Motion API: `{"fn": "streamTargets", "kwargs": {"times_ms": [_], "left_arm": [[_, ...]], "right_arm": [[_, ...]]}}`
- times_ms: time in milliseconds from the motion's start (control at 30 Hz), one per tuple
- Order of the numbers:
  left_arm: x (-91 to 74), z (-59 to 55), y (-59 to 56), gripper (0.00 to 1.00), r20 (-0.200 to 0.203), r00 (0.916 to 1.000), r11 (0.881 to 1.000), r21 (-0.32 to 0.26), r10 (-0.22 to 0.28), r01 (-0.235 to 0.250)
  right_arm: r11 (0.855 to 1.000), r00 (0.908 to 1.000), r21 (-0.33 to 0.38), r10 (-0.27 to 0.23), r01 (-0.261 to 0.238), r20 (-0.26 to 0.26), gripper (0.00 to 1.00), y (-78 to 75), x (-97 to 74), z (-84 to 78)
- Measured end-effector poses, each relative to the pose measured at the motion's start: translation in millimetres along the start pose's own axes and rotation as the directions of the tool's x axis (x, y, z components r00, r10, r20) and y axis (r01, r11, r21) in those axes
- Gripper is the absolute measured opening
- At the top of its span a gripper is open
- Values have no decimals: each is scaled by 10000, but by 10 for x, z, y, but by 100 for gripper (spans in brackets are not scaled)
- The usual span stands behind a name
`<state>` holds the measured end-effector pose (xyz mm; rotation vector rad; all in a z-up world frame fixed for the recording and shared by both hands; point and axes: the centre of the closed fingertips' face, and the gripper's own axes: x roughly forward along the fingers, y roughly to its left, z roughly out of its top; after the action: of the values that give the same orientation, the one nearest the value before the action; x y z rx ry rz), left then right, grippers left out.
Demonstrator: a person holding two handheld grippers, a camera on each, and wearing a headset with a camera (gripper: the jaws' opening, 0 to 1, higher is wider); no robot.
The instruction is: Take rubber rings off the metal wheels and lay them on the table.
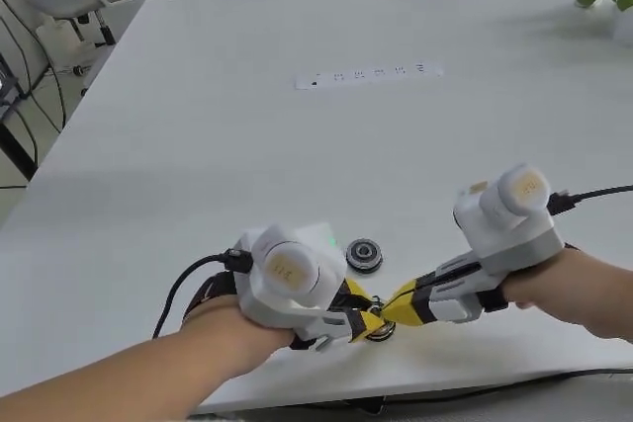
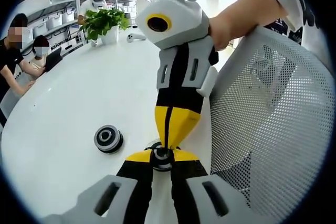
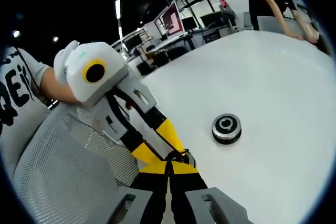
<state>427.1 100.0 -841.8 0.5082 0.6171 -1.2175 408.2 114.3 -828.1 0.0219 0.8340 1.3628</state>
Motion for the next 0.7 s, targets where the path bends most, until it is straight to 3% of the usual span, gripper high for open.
{"fn": "streamTargets", "kwargs": {"times_ms": [67,133,400,700], "left_arm": [[-2,0,6,7,39,10000,9999,-93,44,-44],[-2,2,1,7,37,10000,10000,-76,52,-51],[0,1,-1,7,111,9999,9999,-85,111,-110],[3,3,-5,8,134,9999,9998,-163,82,-80]], "right_arm": [[9978,9986,-410,-519,517,-33,0,-71,-8,0],[9970,9980,-501,-599,589,-190,0,-92,2,-47],[9944,9965,-771,-754,724,-365,0,-145,-33,-116],[9954,9964,-557,-795,778,-285,0,-176,-70,-125]]}}
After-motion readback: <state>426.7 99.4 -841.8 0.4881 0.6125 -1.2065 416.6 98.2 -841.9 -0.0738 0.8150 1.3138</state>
